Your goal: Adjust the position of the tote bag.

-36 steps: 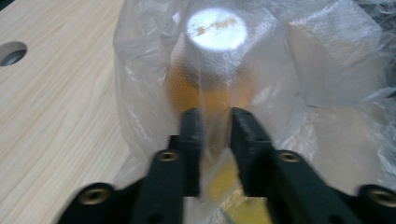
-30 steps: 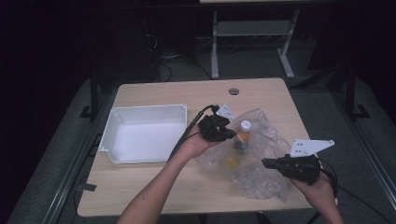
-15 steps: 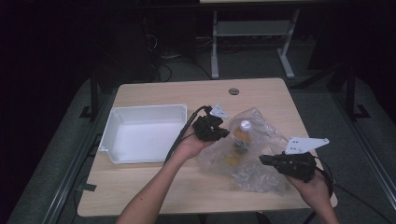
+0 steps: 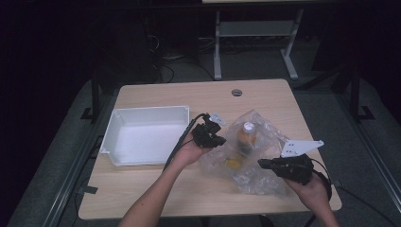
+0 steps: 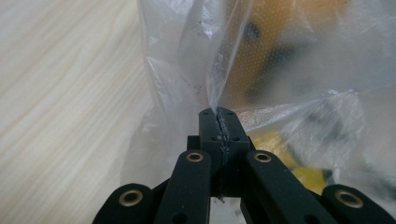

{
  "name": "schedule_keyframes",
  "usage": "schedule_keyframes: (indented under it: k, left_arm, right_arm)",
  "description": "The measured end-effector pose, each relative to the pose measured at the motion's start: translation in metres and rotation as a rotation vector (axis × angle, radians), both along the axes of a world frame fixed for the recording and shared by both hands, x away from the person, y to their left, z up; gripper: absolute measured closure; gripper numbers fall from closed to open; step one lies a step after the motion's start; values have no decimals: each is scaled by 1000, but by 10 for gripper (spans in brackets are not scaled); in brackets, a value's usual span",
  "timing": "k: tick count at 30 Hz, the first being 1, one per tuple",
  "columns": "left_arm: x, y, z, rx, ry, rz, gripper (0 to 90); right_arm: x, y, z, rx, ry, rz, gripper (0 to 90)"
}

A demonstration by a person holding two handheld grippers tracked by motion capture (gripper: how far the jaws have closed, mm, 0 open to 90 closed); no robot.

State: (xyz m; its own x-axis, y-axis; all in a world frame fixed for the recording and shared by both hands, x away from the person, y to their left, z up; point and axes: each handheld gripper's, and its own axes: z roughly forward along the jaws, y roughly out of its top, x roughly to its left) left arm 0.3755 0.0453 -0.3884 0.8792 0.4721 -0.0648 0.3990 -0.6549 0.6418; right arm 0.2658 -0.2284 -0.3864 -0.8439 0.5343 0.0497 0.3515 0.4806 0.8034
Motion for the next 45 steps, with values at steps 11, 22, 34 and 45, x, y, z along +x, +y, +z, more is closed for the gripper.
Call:
schedule_keyframes:
  k: [11,22,34,45]
  left_arm:
    - [-1,3,-14,23,37,9,899]
    - [-5,4,-25,38,67,23,899]
    - [-9,7,-32,77,84,-1,899]
    - [-15,16,-18,22,64,-4,754]
  right_arm:
    - [1,1,-4,-8,12,2,891]
    - [2,6,-5,-13,17,9,890]
    - [3,11,-6,-16,23,18,890]
    - [4,28,-3,-10,19,50,890]
